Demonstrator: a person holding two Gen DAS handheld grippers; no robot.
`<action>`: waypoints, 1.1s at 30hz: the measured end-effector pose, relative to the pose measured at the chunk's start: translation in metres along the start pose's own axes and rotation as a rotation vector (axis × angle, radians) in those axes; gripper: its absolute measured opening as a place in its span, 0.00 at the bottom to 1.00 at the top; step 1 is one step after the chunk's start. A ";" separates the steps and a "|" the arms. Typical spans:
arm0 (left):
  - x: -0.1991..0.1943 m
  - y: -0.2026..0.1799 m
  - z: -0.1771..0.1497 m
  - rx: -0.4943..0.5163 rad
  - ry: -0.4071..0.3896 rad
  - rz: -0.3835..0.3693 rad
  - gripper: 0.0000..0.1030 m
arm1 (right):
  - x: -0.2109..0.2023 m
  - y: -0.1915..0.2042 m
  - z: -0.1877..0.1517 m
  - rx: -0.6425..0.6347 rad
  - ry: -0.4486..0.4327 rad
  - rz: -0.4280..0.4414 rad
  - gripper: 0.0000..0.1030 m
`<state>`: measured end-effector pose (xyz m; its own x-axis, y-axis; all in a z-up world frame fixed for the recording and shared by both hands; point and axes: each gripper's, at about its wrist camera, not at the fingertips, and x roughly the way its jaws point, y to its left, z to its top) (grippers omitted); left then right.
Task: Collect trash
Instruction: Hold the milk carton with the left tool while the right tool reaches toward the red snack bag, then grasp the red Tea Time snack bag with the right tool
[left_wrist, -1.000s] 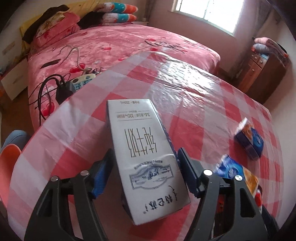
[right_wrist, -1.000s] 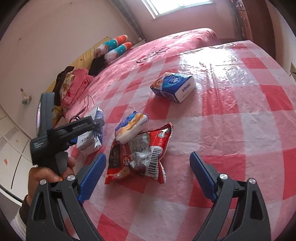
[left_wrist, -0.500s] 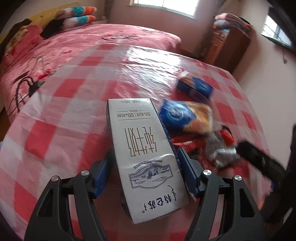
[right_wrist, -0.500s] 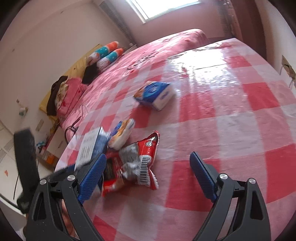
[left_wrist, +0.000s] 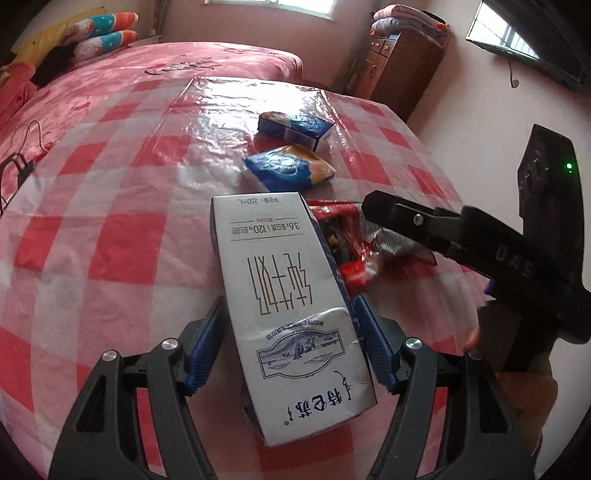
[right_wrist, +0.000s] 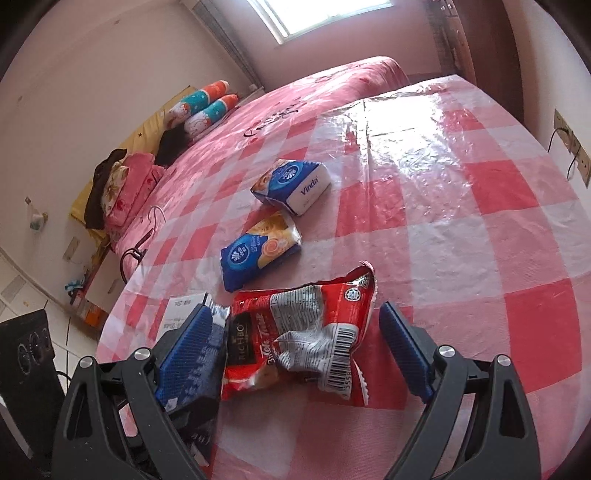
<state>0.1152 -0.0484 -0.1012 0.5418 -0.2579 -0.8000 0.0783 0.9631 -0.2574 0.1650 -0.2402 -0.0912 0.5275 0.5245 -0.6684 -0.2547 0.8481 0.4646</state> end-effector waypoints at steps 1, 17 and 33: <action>-0.002 0.002 -0.001 -0.004 -0.001 0.009 0.67 | 0.001 0.001 -0.001 0.005 0.013 0.024 0.88; -0.063 0.090 -0.027 -0.135 -0.065 0.224 0.67 | 0.010 0.091 -0.060 -0.175 0.257 0.296 0.88; -0.069 0.118 -0.040 -0.190 -0.067 0.196 0.68 | 0.008 0.098 -0.039 -0.401 0.056 -0.016 0.88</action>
<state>0.0538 0.0798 -0.0977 0.5857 -0.0560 -0.8086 -0.1882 0.9609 -0.2029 0.1123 -0.1499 -0.0735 0.4920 0.5051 -0.7091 -0.5486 0.8123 0.1979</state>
